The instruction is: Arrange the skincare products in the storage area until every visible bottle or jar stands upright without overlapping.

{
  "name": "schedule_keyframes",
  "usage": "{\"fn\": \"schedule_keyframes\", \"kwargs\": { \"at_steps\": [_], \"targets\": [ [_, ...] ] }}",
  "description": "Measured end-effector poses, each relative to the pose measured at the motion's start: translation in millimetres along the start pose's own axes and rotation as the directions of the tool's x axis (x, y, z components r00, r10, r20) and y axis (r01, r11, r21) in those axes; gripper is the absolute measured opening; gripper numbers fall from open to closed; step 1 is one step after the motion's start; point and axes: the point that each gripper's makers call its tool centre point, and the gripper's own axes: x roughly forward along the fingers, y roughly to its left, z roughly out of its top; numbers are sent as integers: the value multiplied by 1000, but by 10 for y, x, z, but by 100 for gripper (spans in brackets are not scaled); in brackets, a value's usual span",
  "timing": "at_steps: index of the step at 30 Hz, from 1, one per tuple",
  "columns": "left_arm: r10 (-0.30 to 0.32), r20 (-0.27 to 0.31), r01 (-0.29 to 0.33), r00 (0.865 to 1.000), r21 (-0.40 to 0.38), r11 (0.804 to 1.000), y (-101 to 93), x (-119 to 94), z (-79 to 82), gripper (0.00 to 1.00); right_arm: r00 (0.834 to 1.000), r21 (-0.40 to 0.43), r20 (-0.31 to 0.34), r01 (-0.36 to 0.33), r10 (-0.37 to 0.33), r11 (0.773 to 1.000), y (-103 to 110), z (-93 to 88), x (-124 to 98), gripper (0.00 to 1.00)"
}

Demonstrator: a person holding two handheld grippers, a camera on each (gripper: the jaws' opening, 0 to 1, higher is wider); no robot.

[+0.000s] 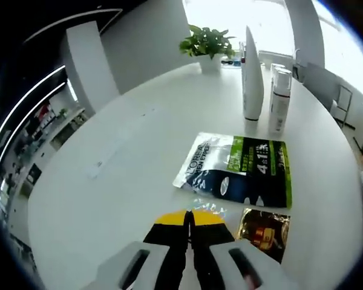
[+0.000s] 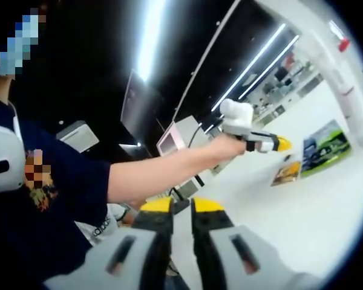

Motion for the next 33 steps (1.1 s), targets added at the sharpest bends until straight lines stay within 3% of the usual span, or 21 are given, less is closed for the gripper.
{"fn": "schedule_keyframes", "kwargs": {
  "at_steps": [5,10,33],
  "targets": [
    [-15,-13,15,1000,-6,1000,-42,-81,-125,0,1000,0,-2,-3,3,1000,9,-12,8,11],
    [-28,-64,29,998,17,999,-91,-106,-280,0,1000,-1,-3,-6,6,1000,28,-27,18,11],
    [-50,-96,50,994,6,999,-212,-98,-362,0,1000,-7,-5,-9,9,1000,59,-34,14,11]
  ]
}}
